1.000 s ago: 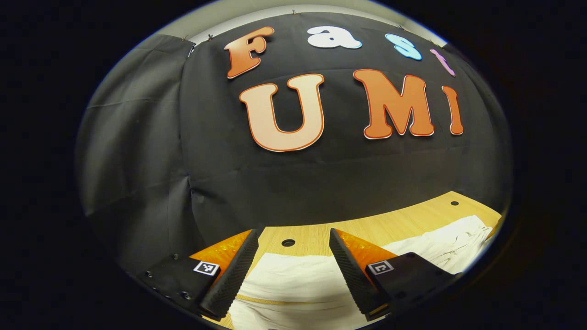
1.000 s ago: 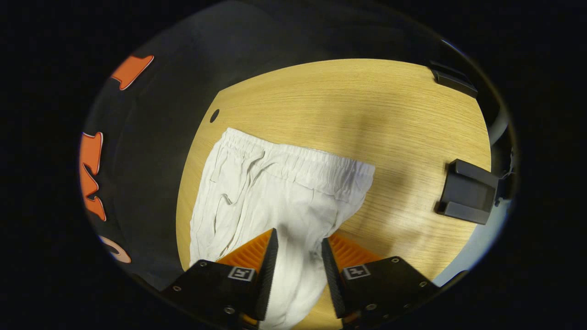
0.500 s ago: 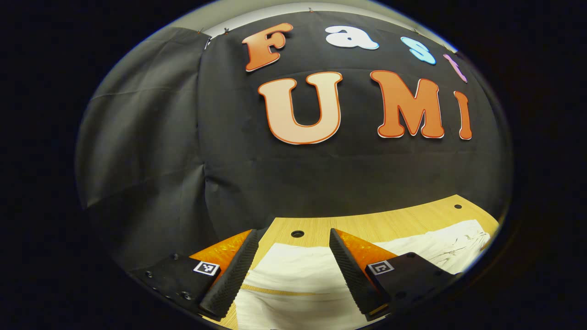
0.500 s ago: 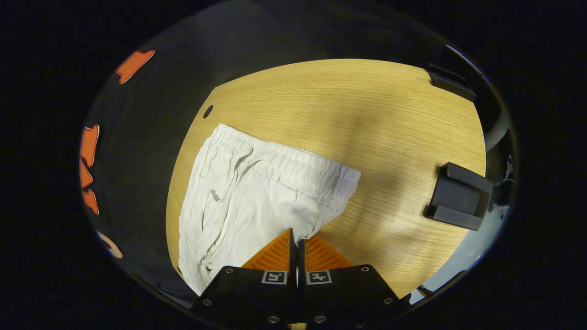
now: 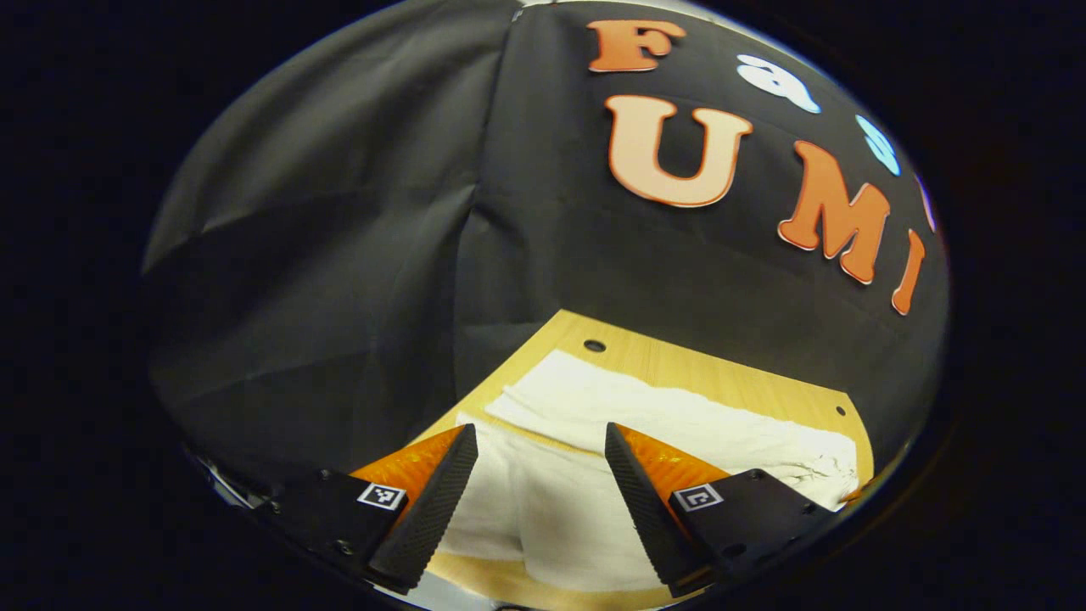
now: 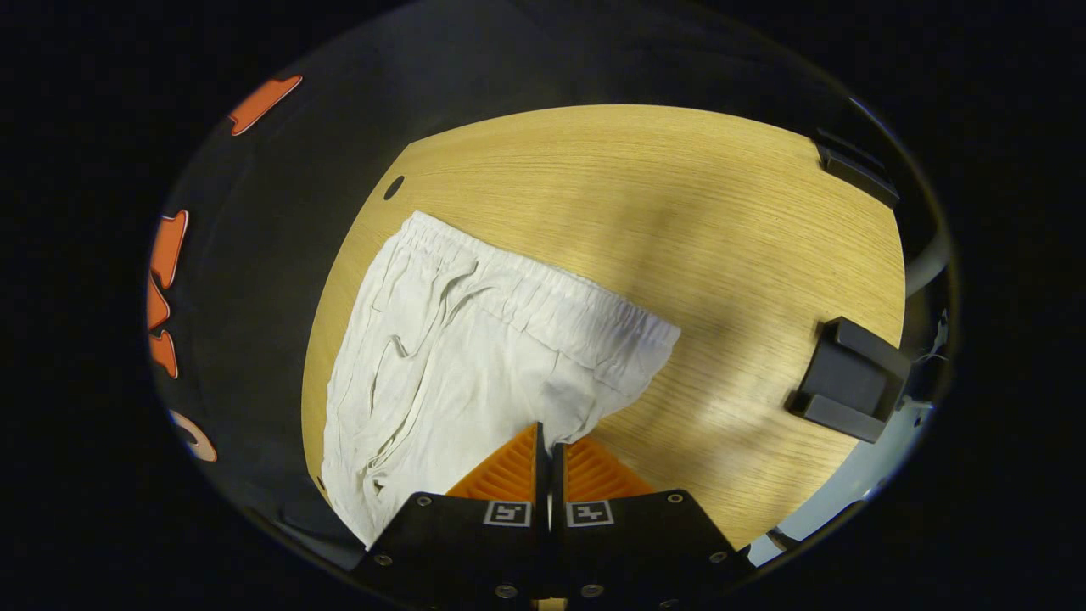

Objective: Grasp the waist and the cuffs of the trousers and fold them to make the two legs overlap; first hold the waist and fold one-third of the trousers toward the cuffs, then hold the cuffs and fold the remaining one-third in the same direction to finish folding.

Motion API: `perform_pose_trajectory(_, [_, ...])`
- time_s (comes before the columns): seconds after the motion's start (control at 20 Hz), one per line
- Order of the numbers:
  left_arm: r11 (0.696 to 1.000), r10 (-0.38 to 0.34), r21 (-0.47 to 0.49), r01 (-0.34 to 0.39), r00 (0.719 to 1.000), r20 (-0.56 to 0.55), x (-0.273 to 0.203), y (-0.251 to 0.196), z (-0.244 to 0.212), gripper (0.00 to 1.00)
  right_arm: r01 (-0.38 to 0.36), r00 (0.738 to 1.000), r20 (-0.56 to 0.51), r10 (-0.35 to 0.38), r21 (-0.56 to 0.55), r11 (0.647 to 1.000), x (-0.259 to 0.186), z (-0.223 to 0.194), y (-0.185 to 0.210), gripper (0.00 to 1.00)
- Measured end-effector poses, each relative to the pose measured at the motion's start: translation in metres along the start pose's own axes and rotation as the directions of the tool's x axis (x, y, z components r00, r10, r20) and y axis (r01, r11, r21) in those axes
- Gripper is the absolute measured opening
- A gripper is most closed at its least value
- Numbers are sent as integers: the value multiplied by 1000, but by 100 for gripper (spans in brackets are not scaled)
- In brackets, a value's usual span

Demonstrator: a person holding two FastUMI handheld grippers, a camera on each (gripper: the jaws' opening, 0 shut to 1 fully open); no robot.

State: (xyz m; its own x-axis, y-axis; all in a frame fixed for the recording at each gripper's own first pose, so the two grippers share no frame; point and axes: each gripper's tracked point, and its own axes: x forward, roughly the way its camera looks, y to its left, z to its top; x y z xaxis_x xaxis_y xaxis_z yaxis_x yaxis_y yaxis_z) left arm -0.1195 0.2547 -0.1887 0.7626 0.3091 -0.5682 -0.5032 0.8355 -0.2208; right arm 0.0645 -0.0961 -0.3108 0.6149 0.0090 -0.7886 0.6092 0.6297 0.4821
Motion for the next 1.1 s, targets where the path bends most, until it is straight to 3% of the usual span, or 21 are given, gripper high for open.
perform_pose_trajectory(0.15, [978,-26,-210,1,993,-116,-6,9,-37,99,3,1000,-13,-3,-24,1000,-1,-1,0,1])
perform_pose_trajectory(0.4, [853,-78,-517,-73,961,-265,23,-3,-94,99,2,1000,-30,-3,-31,1000,-2,0,-1,1])
perform_pose_trajectory(0.5, [806,-93,-580,-117,943,-320,28,0,-111,95,-1,999,-34,0,-25,1000,-2,0,0,1])
perform_pose_trajectory(0.55, [784,-97,-605,-139,935,-340,31,1,-120,100,-2,999,-36,1,-20,1000,-1,-1,0,1])
perform_pose_trajectory(0.8, [653,-118,-721,-231,910,-398,49,12,-146,100,-4,999,-48,5,13,1000,-2,-1,-1,1])
perform_pose_trajectory(0.9, [627,-124,-735,-259,898,-422,54,13,-153,99,-3,999,-50,4,22,1000,-2,-2,-1,1])
perform_pose_trajectory(1.1, [614,-125,-739,-277,890,-438,61,10,-157,99,4,999,-51,-3,27,1000,-2,-1,-3,1])
